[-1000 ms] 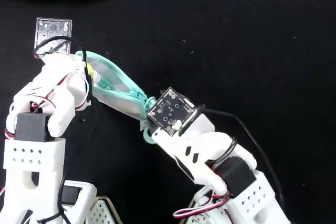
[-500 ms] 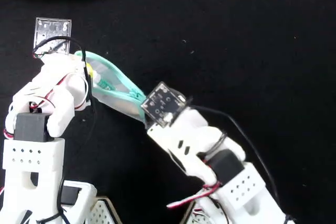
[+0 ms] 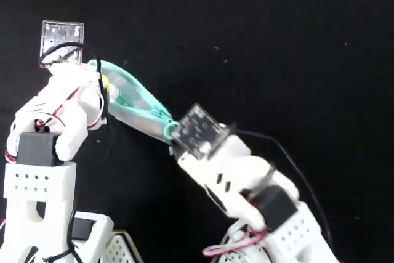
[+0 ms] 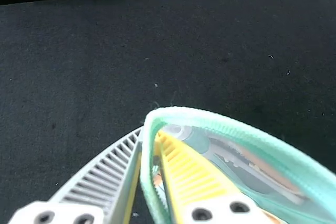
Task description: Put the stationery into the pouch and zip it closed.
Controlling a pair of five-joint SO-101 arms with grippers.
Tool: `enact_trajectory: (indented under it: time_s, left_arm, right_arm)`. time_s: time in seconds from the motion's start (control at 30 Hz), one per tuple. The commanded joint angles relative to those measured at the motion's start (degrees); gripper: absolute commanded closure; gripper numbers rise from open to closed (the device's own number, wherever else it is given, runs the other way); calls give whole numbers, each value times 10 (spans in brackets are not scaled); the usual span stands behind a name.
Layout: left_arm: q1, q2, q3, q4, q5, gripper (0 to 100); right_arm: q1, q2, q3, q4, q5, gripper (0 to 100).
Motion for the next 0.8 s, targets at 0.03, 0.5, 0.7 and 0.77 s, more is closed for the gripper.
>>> enact_trajectory:
  time_s: [0.03,0.5,0.7,0.77]
  left_arm:
    - [1,20,70,3,-4,970]
    - [-2,19,-167,142,-5,883]
    - [-42,19,-241,149,-3,755]
    - [-68,19,-274,149,-3,755]
  right_arm:
    - [-4,-63,-51,31,20,986]
    - [42,201,-324,21,47,986]
    - [65,284,-389,20,49,986]
    - [82,301,-407,20,49,986]
